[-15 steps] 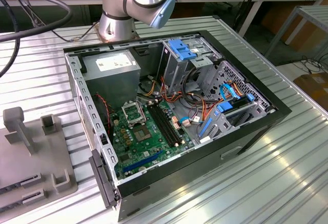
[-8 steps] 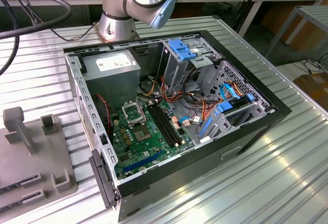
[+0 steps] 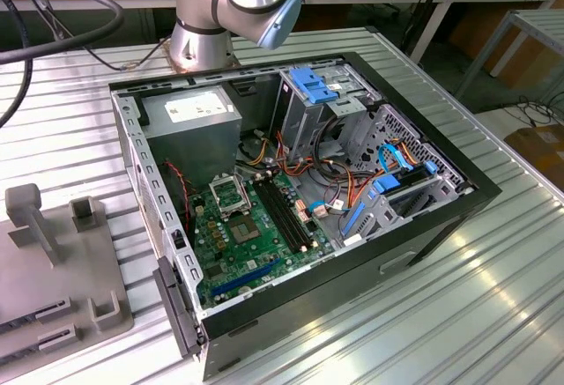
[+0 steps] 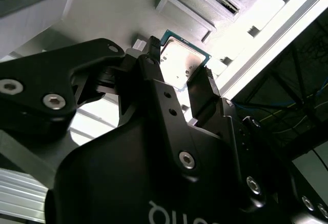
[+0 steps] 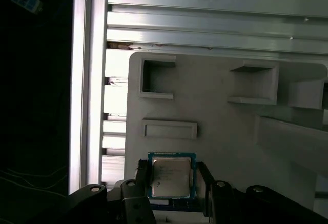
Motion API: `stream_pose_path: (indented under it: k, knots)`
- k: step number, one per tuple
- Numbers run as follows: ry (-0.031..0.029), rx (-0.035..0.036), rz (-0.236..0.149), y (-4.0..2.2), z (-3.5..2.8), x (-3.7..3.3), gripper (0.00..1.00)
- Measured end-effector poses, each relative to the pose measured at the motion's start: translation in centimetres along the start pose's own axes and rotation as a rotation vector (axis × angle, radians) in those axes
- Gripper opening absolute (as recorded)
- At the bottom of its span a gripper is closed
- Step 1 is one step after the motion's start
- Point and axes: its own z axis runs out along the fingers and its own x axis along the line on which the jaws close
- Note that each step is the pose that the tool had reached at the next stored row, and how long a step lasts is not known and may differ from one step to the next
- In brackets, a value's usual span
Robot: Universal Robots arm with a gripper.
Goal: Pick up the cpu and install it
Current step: 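Pick up the cpu and move it towards the insertion slot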
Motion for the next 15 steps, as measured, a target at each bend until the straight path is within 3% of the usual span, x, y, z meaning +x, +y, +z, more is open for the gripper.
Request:
stream_pose_path:
  k: [15]
  knots:
    - [0.0000,0.0000,0.000,-0.01,-0.41,0.00,0.47]
